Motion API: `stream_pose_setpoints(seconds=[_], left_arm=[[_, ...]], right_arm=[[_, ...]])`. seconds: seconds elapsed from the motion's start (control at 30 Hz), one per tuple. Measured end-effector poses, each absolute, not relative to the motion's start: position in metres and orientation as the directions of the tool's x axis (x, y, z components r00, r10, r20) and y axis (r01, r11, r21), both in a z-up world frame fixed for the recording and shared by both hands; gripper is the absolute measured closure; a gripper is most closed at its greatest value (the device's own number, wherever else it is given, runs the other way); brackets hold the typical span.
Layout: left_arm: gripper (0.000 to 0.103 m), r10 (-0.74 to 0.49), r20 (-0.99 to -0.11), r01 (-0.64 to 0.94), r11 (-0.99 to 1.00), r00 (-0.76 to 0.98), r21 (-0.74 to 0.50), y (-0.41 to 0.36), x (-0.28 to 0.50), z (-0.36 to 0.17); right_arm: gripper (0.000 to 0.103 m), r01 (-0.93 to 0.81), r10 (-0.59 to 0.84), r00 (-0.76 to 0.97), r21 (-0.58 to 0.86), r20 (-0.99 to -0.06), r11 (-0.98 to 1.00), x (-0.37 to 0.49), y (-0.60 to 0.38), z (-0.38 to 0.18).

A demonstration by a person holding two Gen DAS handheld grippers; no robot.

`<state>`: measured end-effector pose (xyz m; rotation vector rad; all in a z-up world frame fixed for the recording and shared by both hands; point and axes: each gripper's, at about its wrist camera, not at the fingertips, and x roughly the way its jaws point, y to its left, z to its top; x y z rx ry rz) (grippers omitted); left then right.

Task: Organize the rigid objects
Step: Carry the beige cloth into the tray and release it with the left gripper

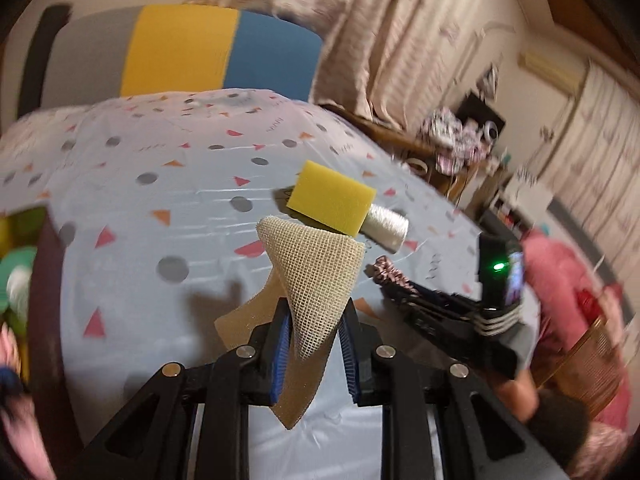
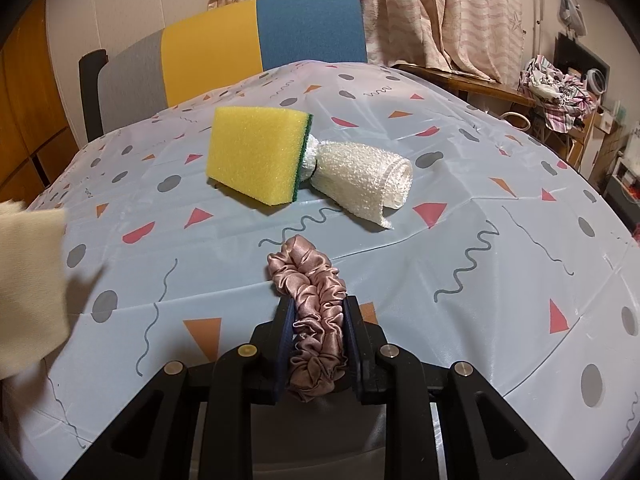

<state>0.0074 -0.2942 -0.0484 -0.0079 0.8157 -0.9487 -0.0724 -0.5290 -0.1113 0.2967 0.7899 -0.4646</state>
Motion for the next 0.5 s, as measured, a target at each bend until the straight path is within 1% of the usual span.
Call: stream_pose_setpoints(seconds=[0.1,0.27,0.5], left_arm=[[0.081,-0.740,-0.582,0.675,0.621,0.337,-0.398,-0.261,0.004,-0.039],[0.081,-0.747,-0.528,0.613,0.649,0.404,-0.449,-0.205,0.009,-0.018],[0.081,-0.692,-0.482,0.516,0.722,0.538,-0.461,-0.129,0.026,0.002]], right_arm=[[0.079,0.506,-0.295,0.607,0.073,-0.738,0.860,-0.072,-0.527,-0.111],[0.079,0.507,-0.305,0.600,0.056,-0.740,0.860,-0.070,-0.526,-0.111],[0.079,0.508,-0.317,0.594,0.038,-0.739,0.861,-0.070,-0.524,-0.111]])
